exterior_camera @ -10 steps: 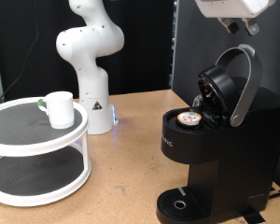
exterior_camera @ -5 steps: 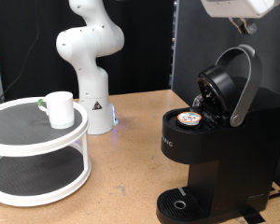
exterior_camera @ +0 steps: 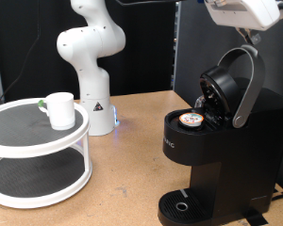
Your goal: Make a cup of coffee with the keurig machine
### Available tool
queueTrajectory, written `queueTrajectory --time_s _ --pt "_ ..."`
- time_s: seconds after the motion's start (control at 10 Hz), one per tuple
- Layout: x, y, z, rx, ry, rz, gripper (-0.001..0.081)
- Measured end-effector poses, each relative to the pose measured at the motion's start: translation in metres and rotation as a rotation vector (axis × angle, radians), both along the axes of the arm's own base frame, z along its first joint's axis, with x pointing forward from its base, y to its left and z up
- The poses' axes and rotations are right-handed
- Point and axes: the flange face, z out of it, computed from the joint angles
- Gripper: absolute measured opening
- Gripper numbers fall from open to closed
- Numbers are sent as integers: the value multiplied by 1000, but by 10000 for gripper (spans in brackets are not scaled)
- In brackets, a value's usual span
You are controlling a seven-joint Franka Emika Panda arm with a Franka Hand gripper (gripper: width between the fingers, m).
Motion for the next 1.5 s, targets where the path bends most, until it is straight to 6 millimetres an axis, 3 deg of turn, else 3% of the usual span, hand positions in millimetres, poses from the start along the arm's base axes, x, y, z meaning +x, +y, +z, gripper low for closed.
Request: queueTrajectory --time_s 0.5,1.0,1.5 --pt "2 4 -7 -3 9 8 2" --pt "2 12 6 41 3 8 2" --pt "4 15 -13 -14 36 32 2"
